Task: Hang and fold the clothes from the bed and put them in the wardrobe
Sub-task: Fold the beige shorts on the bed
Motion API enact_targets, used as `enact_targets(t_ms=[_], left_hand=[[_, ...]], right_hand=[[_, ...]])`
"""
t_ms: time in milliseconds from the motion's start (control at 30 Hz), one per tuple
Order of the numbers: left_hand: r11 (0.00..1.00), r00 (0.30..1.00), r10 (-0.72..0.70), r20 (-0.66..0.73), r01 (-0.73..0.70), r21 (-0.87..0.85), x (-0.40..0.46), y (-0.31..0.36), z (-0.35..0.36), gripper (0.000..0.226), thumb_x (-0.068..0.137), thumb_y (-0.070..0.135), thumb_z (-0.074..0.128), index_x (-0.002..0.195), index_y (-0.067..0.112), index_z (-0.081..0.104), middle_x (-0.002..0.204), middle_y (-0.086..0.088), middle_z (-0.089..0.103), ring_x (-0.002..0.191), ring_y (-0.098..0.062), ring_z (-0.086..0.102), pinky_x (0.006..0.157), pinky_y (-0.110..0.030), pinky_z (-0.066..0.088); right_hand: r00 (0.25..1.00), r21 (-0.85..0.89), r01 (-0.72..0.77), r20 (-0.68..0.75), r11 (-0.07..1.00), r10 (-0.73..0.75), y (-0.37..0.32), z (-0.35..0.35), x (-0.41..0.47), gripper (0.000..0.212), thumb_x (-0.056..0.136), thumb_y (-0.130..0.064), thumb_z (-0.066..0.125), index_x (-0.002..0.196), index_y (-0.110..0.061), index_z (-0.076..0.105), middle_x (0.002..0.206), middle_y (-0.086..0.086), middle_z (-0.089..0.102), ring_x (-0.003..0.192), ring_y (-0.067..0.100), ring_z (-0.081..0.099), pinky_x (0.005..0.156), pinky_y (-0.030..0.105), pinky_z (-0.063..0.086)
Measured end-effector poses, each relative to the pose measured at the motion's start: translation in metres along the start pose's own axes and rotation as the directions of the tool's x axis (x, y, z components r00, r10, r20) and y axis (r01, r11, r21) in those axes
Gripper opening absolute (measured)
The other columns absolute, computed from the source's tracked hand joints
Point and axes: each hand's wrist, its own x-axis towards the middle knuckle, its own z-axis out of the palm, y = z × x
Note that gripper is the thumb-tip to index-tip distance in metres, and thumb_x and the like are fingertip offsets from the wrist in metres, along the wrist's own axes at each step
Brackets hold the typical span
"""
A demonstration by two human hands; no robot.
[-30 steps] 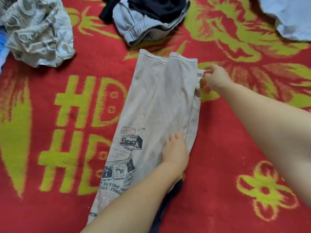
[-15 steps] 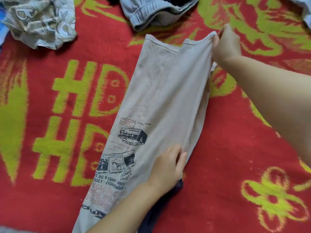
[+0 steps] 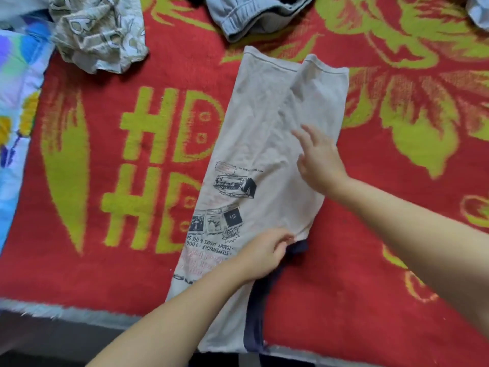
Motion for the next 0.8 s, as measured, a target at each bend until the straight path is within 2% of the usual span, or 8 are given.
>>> enact_targets(t_ms=[133,267,400,533,600,700,767,800], left_hand=[[0.966,0.974,-0.026,-0.223,0.082,0.244,-0.067,-0.05,-0.032,0.045,0.082,-0.006,0.05,0.123,0.01,0.058,0.12,-0.005,0.061,0.113,-0.021,0.055,0.089,-0.031,0.045],[0.75,0.993,0.078,0.094,-0.12,0.651,-0.133,-0.114,-0.055,0.068,0.079,-0.002,0.061,0.142,0.014,0.044,0.148,-0.009,0.042,0.135,-0.027,0.042,0.107,-0.042,0.037],[0.386,0.93,0.151,0.335,-0.368,0.846,-0.148,-0.154,-0.078,0.084,0.065,0.008,0.077,0.143,0.017,0.044,0.148,-0.007,0.04,0.134,-0.023,0.042,0.105,-0.045,0.04],[0.288,0.85,0.359,0.385,-0.493,0.821,-0.137,-0.17,-0.088,0.054,0.082,0.013,0.055,0.136,0.019,0.053,0.141,-0.002,0.05,0.127,-0.019,0.051,0.103,-0.048,0.042],[0.331,0.866,0.342,0.364,-0.474,0.816,-0.129,-0.166,-0.089,0.049,0.081,0.012,0.063,0.129,0.023,0.061,0.137,0.002,0.055,0.125,-0.016,0.053,0.107,-0.052,0.035],[0.703,0.952,0.116,0.284,-0.281,0.653,-0.114,-0.148,-0.095,0.035,0.091,0.015,0.053,0.122,0.024,0.064,0.127,0.006,0.063,0.124,-0.009,0.053,0.12,-0.043,0.004],[0.936,0.987,0.009,0.158,-0.064,0.347,-0.1,-0.13,-0.11,0.023,0.091,0.018,0.047,0.092,0.012,0.069,0.084,0.0,0.07,0.085,-0.008,0.063,0.105,-0.035,0.034],[0.983,0.999,-0.015,0.041,0.007,0.181,-0.09,-0.121,-0.119,0.026,0.089,0.021,0.046,0.075,0.011,0.065,0.067,0.004,0.06,0.066,-0.004,0.054,0.079,-0.031,0.043]], right_hand=[[0.913,-0.045,0.362,0.218,0.931,-0.344,-0.046,0.047,-0.125,0.075,0.057,0.006,0.064,0.131,-0.006,0.056,0.139,0.018,0.051,0.13,0.036,0.048,0.106,0.058,0.035],[0.736,-0.13,0.586,0.497,0.8,-0.459,-0.056,0.084,-0.223,0.083,0.053,-0.015,0.076,0.134,-0.019,0.057,0.14,0.007,0.053,0.13,0.024,0.049,0.1,0.055,0.042],[0.796,-0.204,0.539,0.442,0.817,-0.414,-0.057,0.108,-0.238,0.062,0.074,-0.017,0.043,0.135,-0.023,0.055,0.143,0.01,0.049,0.132,0.027,0.047,0.099,0.061,0.041],[0.837,-0.226,0.522,0.323,0.823,-0.442,-0.067,0.116,-0.235,0.044,0.082,-0.017,0.046,0.12,-0.026,0.068,0.134,0.006,0.058,0.122,0.024,0.057,0.094,0.061,0.045],[0.896,-0.147,0.416,0.234,0.897,-0.377,-0.075,0.116,-0.23,0.034,0.077,-0.01,0.068,0.108,-0.024,0.074,0.125,0.0,0.065,0.116,0.021,0.062,0.096,0.057,0.044],[0.955,0.121,0.053,0.283,0.991,-0.085,-0.081,0.108,-0.213,0.03,0.083,-0.003,0.062,0.109,-0.017,0.069,0.113,0.002,0.07,0.111,0.022,0.062,0.1,0.037,0.036],[0.958,0.292,-0.172,0.273,0.941,0.09,-0.08,0.093,-0.198,0.022,0.089,-0.002,0.052,0.104,-0.013,0.063,0.084,-0.001,0.069,0.084,0.018,0.061,0.076,0.03,0.04],[0.958,0.372,-0.253,0.223,0.893,0.178,-0.078,0.085,-0.187,0.021,0.09,-0.001,0.049,0.1,-0.014,0.061,0.076,-0.007,0.064,0.074,0.011,0.055,0.067,0.025,0.038]])
